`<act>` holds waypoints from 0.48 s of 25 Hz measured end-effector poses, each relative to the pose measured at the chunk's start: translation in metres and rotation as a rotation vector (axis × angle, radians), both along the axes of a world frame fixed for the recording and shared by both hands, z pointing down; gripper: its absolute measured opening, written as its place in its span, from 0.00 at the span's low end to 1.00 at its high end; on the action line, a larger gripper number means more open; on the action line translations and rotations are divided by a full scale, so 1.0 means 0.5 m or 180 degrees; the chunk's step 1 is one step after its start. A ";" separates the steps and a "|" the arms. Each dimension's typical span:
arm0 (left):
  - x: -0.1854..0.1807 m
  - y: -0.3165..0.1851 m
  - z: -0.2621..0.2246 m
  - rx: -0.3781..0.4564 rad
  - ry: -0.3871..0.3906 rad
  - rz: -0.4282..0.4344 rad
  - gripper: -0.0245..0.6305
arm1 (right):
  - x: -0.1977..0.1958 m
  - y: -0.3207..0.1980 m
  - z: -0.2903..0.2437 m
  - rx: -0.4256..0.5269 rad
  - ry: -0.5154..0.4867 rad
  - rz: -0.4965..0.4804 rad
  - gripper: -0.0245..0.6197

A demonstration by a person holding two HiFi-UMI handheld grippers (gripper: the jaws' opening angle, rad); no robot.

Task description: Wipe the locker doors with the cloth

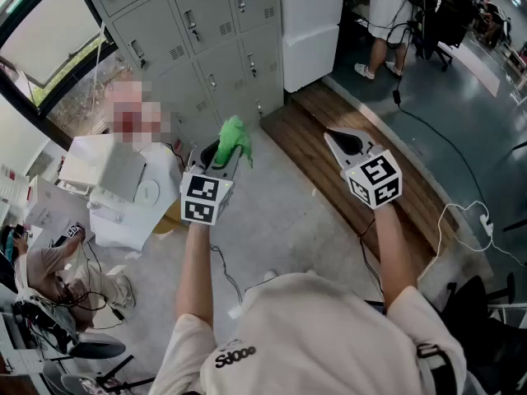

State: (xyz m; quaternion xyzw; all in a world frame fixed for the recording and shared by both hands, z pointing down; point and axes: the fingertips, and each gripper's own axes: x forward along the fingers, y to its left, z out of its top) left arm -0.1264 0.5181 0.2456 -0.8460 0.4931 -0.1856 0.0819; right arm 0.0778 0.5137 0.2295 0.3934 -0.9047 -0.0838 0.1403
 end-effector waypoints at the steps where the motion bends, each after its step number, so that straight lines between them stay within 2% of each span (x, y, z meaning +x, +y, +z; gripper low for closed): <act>1: 0.004 0.001 0.001 0.0000 -0.0006 0.0005 0.26 | 0.003 0.000 0.002 -0.0001 -0.0007 -0.0002 0.05; 12: 0.056 -0.010 0.019 -0.0030 -0.0061 -0.0023 0.26 | 0.048 -0.014 0.029 -0.0061 -0.0056 -0.0120 0.05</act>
